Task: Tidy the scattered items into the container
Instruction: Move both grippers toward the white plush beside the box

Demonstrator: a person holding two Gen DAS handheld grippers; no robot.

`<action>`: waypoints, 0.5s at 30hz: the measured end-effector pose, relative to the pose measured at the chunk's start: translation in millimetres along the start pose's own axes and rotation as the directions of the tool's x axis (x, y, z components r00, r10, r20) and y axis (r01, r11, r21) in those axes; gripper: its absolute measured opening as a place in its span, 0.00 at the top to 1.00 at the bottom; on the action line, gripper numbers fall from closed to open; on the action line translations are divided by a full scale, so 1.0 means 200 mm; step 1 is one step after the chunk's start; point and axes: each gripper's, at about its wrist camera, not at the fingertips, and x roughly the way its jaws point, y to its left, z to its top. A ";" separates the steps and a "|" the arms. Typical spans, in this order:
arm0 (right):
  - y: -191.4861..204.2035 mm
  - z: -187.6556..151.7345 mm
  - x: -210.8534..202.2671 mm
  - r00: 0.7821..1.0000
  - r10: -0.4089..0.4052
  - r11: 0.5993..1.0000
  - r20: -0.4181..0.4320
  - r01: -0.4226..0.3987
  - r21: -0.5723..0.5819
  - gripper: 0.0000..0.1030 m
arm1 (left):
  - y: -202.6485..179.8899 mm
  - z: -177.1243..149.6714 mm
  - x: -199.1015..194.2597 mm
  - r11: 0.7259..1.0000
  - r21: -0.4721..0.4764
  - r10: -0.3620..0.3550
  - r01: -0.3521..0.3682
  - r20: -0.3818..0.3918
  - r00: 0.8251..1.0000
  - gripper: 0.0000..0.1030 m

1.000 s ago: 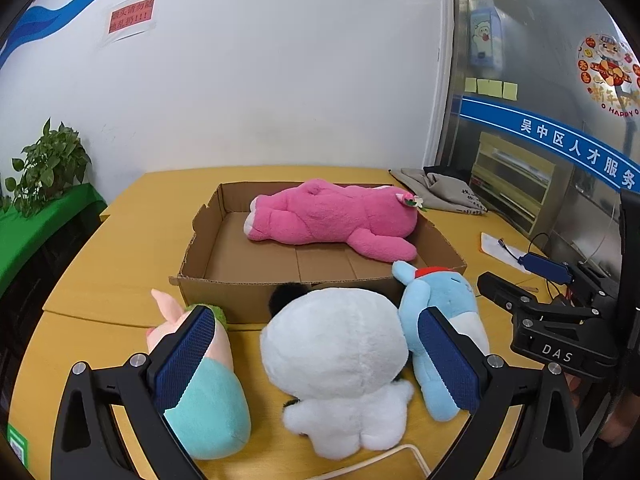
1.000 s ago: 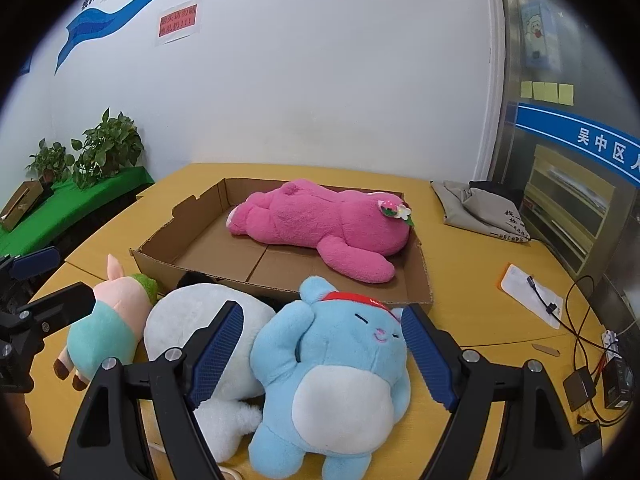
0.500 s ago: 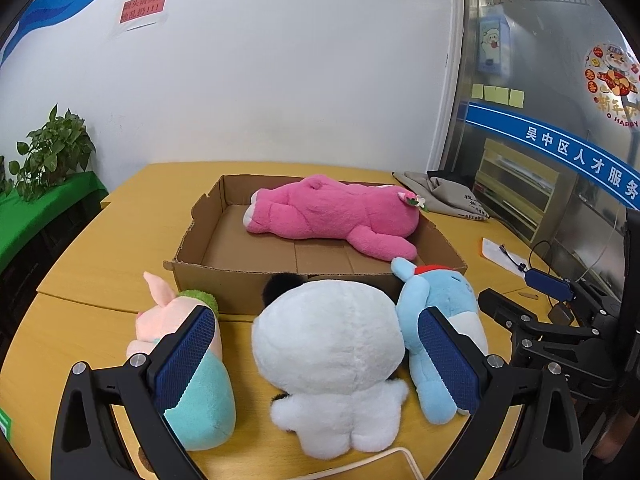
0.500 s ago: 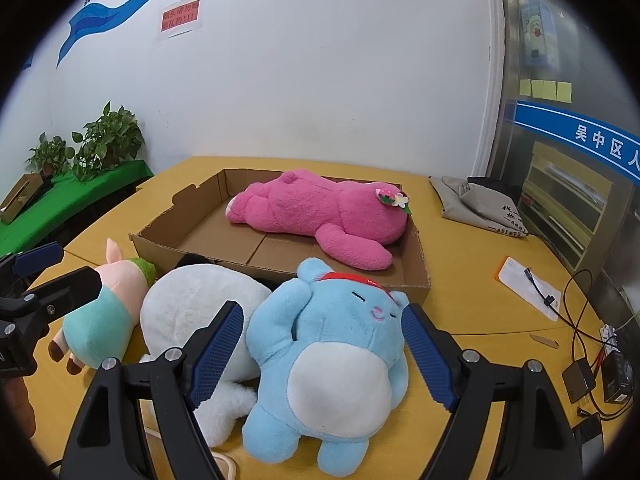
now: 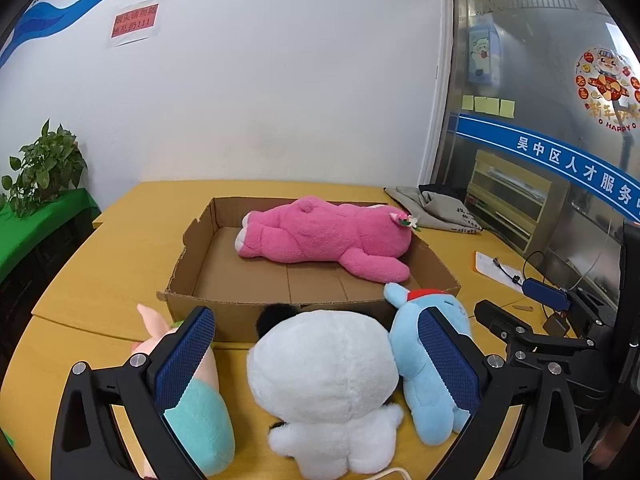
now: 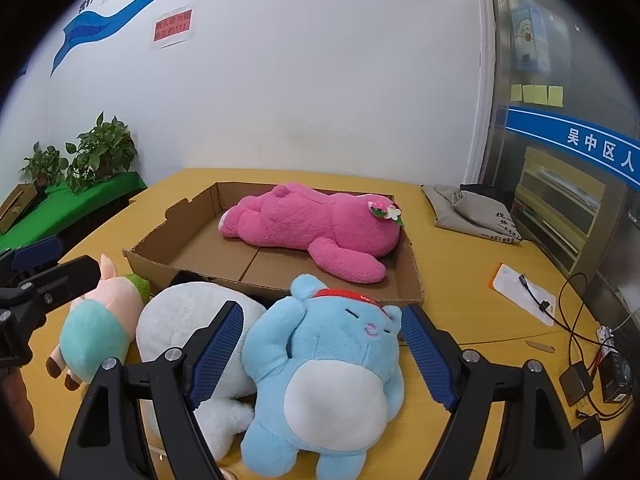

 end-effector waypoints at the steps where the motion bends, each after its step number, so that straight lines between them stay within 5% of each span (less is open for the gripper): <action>1: -0.01 0.01 0.00 1.000 -0.005 1.000 0.001 0.005 0.003 0.21 | 0.00 0.00 0.00 1.000 0.001 -0.002 0.002 0.000 1.000 0.00; 15: 0.08 -0.01 0.04 0.999 0.040 0.999 -0.016 -0.041 -0.011 0.21 | 0.17 -0.09 -0.05 0.999 -0.009 0.031 -0.032 -0.031 0.999 0.00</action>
